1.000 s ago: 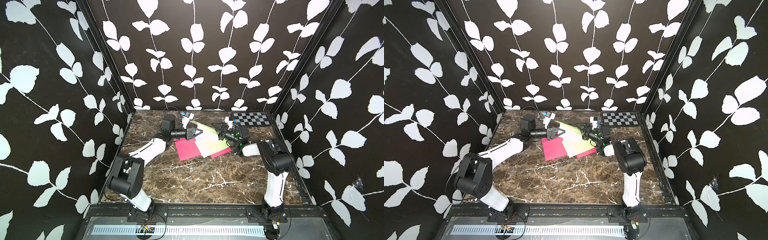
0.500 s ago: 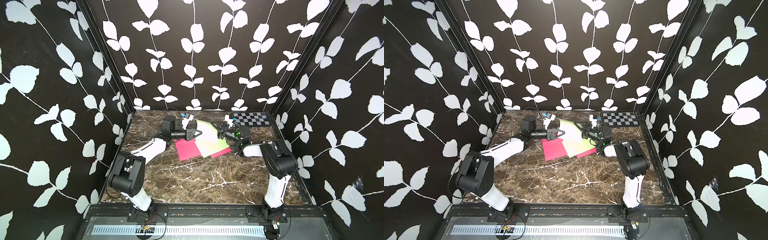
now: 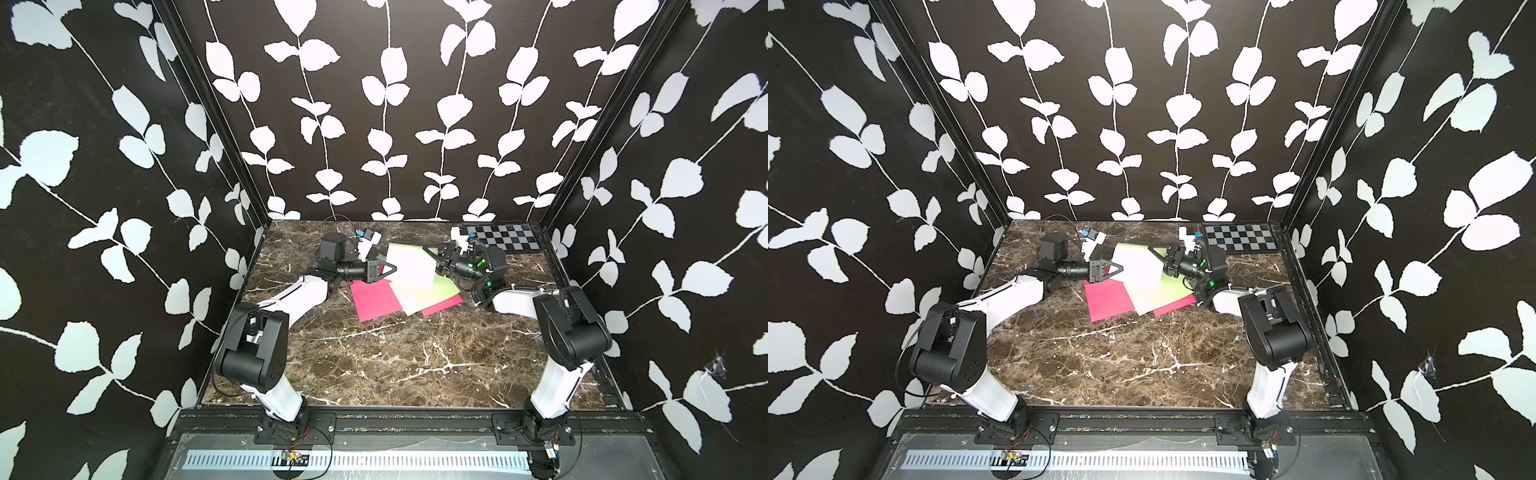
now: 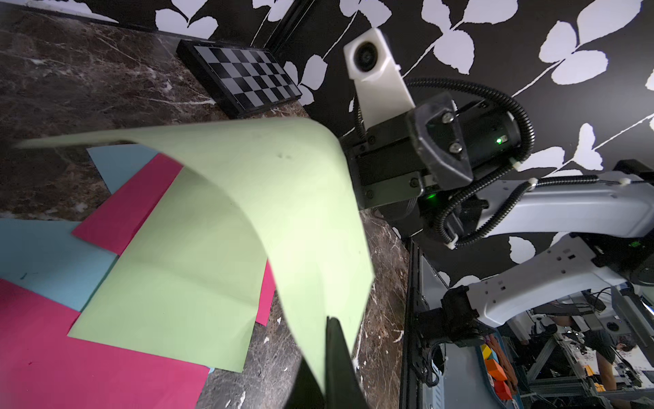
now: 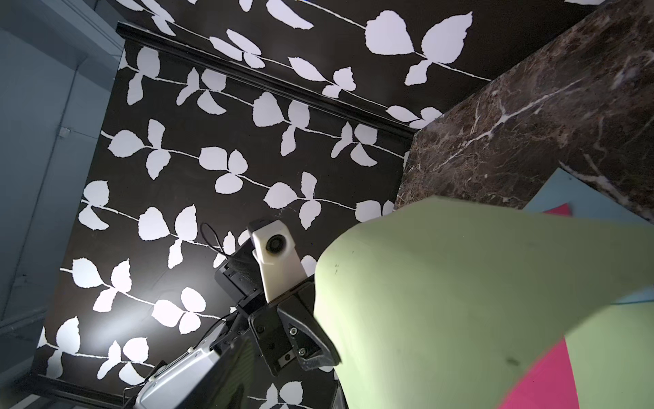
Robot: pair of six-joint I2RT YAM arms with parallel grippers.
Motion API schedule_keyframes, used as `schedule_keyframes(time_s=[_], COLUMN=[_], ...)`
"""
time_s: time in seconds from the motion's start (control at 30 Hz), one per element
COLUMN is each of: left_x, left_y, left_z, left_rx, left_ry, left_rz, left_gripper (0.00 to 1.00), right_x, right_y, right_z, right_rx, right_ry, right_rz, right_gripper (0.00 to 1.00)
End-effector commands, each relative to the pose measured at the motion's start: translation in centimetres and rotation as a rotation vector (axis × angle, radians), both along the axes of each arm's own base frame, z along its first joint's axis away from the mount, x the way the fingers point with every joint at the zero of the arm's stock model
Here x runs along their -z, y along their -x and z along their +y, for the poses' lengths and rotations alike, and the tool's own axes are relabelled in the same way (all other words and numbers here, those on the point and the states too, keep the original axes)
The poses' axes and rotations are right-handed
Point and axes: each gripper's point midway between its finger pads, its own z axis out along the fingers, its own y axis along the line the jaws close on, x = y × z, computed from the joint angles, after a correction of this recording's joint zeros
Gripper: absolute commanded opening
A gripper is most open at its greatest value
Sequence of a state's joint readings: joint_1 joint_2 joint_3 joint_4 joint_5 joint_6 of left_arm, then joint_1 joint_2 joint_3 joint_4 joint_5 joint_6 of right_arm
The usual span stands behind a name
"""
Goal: Sort the scattered colored papers by color
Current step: Place the colored paper at the center of the board.
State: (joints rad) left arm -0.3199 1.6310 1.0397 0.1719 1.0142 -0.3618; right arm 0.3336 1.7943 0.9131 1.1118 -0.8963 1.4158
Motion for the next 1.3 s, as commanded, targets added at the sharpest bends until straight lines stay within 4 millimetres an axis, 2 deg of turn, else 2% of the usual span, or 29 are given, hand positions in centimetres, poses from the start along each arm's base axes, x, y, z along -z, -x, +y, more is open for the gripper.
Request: schedule_keyframes(time_s=[0.0, 0.33, 0.5, 0.63, 0.97, 1.1, 1.17, 1.27], left_x=[-0.4, -0.3, 0.1, 0.7, 1.3, 1.2, 1.4, 1.3], left_y=[0.4, 0.2, 0.0, -0.2, -1.0, -1.1, -1.1, -1.1], left_z=[0.0, -0.1, 0.0, 0.0, -0.1, -0.2, -0.2, -0.2], left_rx=[0.028, 0.039, 0.029, 0.025, 0.004, 0.003, -0.001, -0.002], left_ry=[0.003, 0.002, -0.012, -0.024, -0.024, -0.015, -0.013, -0.009], left_rz=[-0.011, 0.001, 0.012, 0.031, 0.054, 0.061, 0.067, 0.068], left_gripper=[0.00, 0.00, 0.00, 0.00, 0.04, 0.09, 0.15, 0.34], right_x=[0.3, 1.9, 1.8, 1.7, 1.5, 1.5, 1.5, 1.3], right_y=[1.1, 2.2, 2.5, 2.6, 2.8, 2.8, 2.6, 2.5], right_z=[0.1, 0.0, -0.1, -0.3, -0.3, -0.4, -0.4, -0.3], right_rx=[-0.034, -0.057, -0.057, -0.043, -0.038, -0.032, -0.028, -0.027], right_ry=[0.043, 0.119, 0.139, 0.158, 0.158, 0.161, 0.162, 0.163], right_rz=[-0.009, 0.001, -0.020, -0.047, -0.059, -0.062, -0.062, -0.061], right_gripper=[0.62, 0.47, 0.41, 0.40, 0.21, 0.09, 0.03, 0.00])
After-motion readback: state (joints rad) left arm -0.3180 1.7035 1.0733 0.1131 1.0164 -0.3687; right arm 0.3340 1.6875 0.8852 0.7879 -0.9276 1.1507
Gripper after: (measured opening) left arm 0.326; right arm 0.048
